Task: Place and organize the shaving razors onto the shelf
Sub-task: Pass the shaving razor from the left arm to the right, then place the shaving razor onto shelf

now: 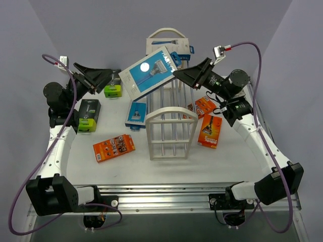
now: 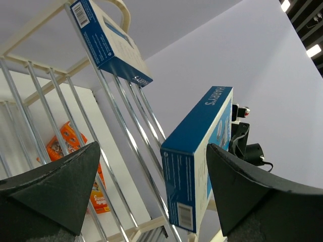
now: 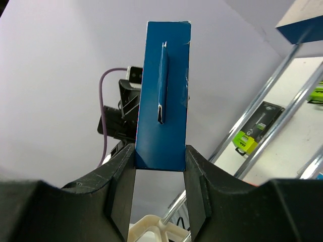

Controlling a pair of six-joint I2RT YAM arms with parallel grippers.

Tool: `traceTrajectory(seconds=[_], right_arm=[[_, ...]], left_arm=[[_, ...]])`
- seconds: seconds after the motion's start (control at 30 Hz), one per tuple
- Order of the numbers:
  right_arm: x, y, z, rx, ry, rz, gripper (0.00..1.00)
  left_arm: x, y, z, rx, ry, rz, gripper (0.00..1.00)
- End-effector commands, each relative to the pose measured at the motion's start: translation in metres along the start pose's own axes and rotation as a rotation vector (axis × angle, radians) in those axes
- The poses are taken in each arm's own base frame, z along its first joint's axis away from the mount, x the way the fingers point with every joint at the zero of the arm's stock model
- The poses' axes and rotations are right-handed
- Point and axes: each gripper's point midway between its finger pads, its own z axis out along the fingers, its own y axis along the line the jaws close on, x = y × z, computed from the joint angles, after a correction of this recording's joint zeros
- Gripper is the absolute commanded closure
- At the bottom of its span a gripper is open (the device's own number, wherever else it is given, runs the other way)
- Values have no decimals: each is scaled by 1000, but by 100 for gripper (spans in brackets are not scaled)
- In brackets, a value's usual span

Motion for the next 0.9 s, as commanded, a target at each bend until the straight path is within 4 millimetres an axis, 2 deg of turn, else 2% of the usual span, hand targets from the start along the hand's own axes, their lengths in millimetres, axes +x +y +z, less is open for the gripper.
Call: traceTrajectory(seconds=[0.0, 0.07, 0.27, 0.43, 0.73, 0.87], right_arm=[[-28, 28, -14, -9, -140, -50, 100], [-37, 27, -18, 21, -191, -37, 100], [-51, 11, -34, 99, -324, 13, 100], [-51, 0, -48, 145, -400, 32, 100], [-58, -13, -65, 229, -494, 14, 100], [-57, -22, -64, 243, -499, 38, 100]], left_arm=[[-4, -9, -12, 12, -10, 80, 6], [-5, -9, -16, -3, -13, 120, 6], [0, 13, -29, -117, -6, 167, 6], [4, 31, -35, -176, 8, 191, 6], [15, 77, -42, -283, 33, 167, 6], [16, 82, -41, -283, 43, 172, 6]])
